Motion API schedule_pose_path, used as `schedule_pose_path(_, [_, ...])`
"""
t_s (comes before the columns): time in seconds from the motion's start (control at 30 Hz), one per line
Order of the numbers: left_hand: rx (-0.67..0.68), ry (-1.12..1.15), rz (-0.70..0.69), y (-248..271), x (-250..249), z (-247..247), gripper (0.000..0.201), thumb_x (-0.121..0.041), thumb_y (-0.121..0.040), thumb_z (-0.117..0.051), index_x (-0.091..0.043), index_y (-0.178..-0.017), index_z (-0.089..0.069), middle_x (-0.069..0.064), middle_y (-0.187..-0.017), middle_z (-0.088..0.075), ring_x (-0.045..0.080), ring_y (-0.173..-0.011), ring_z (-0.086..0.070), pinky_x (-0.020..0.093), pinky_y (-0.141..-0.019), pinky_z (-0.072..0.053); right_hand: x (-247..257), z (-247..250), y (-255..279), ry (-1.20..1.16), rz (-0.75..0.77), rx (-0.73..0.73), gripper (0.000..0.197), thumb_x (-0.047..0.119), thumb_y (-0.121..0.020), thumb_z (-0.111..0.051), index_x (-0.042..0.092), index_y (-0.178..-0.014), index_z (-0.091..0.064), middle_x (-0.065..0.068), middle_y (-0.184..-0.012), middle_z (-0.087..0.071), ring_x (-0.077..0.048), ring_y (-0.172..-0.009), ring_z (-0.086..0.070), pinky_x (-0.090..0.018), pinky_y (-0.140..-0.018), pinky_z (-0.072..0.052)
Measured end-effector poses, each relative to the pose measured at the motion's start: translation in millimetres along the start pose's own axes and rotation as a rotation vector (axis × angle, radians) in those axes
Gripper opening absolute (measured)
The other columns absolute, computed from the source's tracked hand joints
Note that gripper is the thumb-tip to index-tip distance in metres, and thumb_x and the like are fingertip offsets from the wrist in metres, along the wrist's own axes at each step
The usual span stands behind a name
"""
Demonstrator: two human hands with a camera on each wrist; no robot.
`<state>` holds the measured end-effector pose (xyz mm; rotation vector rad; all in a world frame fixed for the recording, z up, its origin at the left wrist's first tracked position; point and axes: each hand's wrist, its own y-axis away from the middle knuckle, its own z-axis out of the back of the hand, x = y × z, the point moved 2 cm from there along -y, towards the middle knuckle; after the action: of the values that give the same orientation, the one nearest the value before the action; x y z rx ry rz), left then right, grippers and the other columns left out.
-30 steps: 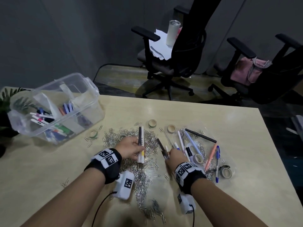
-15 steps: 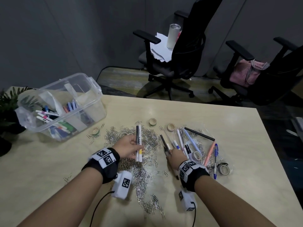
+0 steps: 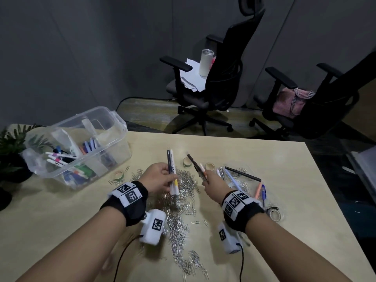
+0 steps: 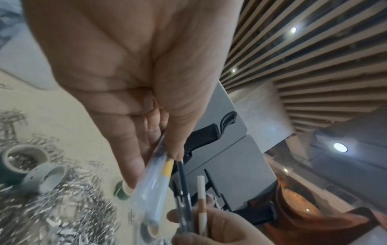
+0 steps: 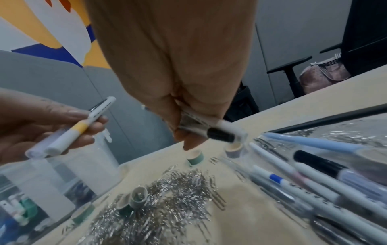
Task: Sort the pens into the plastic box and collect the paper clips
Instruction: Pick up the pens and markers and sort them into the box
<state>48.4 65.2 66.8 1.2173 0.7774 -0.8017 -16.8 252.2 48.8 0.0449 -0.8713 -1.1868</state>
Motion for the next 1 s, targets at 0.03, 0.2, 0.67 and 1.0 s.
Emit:
schedule_pose_path(0.03, [0.002, 0.008, -0.019, 1, -3, 6, 0.016, -0.009, -0.088, -0.064, -0.003, -0.101, -0.057, 0.016, -0.09, -0.068, 0.024, -0.078, -0.069, 0.024, -0.058, -0.056, 7, -1, -2, -0.007, 0.016, -0.005, 0.019, 0.009, -0.098, -0.042, 0.006, -0.115, -0.051, -0.009, -0.095, -0.062, -0.022, -0.08, -0.059, -0.025, -0.065, -0.048])
schedule_pose_path(0.2, [-0.067, 0.045, -0.098, 13, -10, 59, 0.017, -0.009, -0.086, -0.067, -0.004, -0.1, -0.059, 0.013, -0.089, -0.067, 0.021, -0.079, -0.069, 0.024, -0.056, -0.055, 66, -12, -7, -0.13, 0.08, -0.005, 0.015, 0.023, -0.099, -0.047, 0.014, -0.11, -0.05, -0.011, -0.089, -0.068, -0.022, -0.064, -0.063, -0.028, -0.051, -0.051])
schedule_pose_path(0.67, [-0.278, 0.155, -0.153, 55, 16, 252, 0.024, -0.01, -0.085, -0.068, -0.011, -0.107, -0.058, 0.009, -0.088, -0.069, 0.013, -0.071, -0.066, 0.024, -0.053, -0.054, 260, -90, -52, -0.102, 0.248, -0.042, 0.025, 0.006, -0.095, -0.04, 0.008, -0.116, -0.053, 0.005, -0.074, -0.054, -0.011, -0.062, -0.049, -0.018, -0.05, -0.034])
schedule_pose_path(1.0, [-0.369, 0.28, -0.15, 66, 41, 314, 0.017, -0.008, -0.087, -0.065, -0.008, -0.103, -0.059, 0.011, -0.094, -0.07, 0.023, -0.084, -0.069, 0.026, -0.057, -0.056, 314, -118, -86, -0.067, 0.203, -0.074, 0.017, 0.01, -0.093, -0.047, 0.007, -0.109, -0.053, -0.017, -0.098, -0.065, -0.027, -0.071, -0.056, -0.034, -0.056, -0.051])
